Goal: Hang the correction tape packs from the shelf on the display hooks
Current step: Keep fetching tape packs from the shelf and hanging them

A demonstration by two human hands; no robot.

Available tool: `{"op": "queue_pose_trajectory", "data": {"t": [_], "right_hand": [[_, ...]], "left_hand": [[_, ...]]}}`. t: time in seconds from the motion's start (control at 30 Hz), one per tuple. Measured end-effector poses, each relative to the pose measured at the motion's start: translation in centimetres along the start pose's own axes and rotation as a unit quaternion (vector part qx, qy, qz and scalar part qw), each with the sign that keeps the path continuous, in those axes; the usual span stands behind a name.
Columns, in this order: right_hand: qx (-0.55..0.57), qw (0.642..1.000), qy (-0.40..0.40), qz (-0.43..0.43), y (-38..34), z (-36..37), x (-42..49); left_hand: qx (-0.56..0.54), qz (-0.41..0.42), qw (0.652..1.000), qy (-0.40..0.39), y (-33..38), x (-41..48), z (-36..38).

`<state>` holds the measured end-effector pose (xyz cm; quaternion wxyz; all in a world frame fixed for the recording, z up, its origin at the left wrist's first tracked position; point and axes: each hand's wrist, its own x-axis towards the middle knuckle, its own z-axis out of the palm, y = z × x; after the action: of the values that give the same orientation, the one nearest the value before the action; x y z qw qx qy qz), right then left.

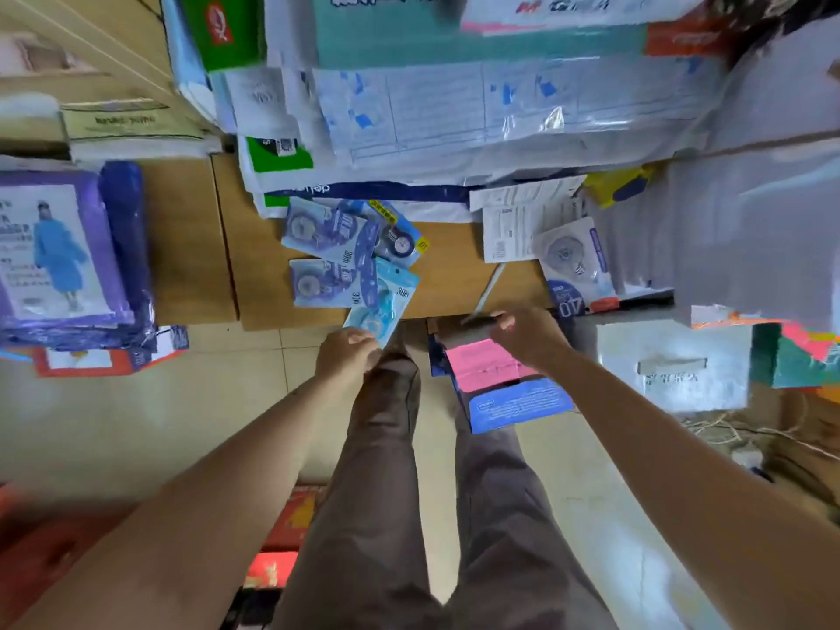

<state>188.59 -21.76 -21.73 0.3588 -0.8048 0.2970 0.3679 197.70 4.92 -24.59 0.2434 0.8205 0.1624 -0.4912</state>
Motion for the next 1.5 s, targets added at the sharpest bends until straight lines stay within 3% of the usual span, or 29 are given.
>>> {"op": "queue_pose_trajectory", "data": {"t": [0.13, 0.23, 0.43, 0.5, 0.57, 0.73, 0.8, 0.87, 0.97, 1.03, 1.1, 1.17, 1.23, 1.37, 1.5], "right_hand": [[0.044, 0.999, -0.024, -0.004, -0.8, 3.3, 4.5], [0.045, 0.998, -0.037, 0.004, -1.3, 6.0, 6.7], [0.092, 0.994, -0.06, 0.02, -2.4, 9.9, 8.1], [0.137, 0.988, -0.066, 0.036, -2.9, 10.3, 8.3], [0.238, 0.966, -0.066, 0.083, -3.7, 10.4, 8.4], [0.475, 0.865, -0.056, 0.15, -5.1, 10.3, 8.6], [0.511, 0.844, -0.03, 0.16, -5.2, 10.2, 8.6], [0.511, 0.842, 0.001, 0.172, -4.8, 9.9, 8.5], [0.487, 0.855, 0.049, 0.173, -3.9, 8.9, 8.4], [0.464, 0.867, 0.079, 0.163, -3.3, 8.2, 8.1], [0.443, 0.879, 0.095, 0.151, -2.8, 7.5, 7.8], [0.429, 0.887, 0.098, 0.141, -2.4, 7.2, 7.8], [0.421, 0.892, 0.102, 0.132, -2.0, 7.0, 7.9], [0.411, 0.898, 0.107, 0.111, -1.7, 7.0, 8.0], [0.397, 0.907, 0.099, 0.101, -1.9, 7.5, 8.2]], "left_hand": [[-0.163, -0.104, 0.98, 0.043, -3.0, 4.0, 1.8], [-0.35, -0.188, 0.917, 0.003, -3.6, 5.3, 2.9], [-0.487, -0.217, 0.843, -0.071, -5.2, 7.1, 3.3], [-0.5, -0.212, 0.837, -0.076, -5.4, 7.0, 3.4], [-0.497, -0.2, 0.84, -0.087, -5.2, 6.3, 3.7], [-0.49, -0.185, 0.839, -0.148, -4.4, 3.6, 4.6], [-0.459, -0.172, 0.855, -0.168, -4.3, 2.6, 4.8], [-0.38, -0.155, 0.898, -0.162, -4.3, 2.3, 5.0], [-0.213, -0.046, 0.976, -0.017, -4.7, 3.3, 4.2], [-0.072, 0.055, 0.994, 0.068, -5.0, 4.9, 2.5], [0.036, 0.152, 0.977, 0.144, -4.9, 6.9, 0.2], [0.13, 0.253, 0.931, 0.227, -3.8, 9.1, -2.0], [0.213, 0.323, 0.885, 0.261, -2.1, 11.3, -3.7], [0.363, 0.367, 0.826, 0.226, 1.5, 14.7, -6.6], [0.435, 0.359, 0.807, 0.176, 2.7, 16.7, -7.8]]}}
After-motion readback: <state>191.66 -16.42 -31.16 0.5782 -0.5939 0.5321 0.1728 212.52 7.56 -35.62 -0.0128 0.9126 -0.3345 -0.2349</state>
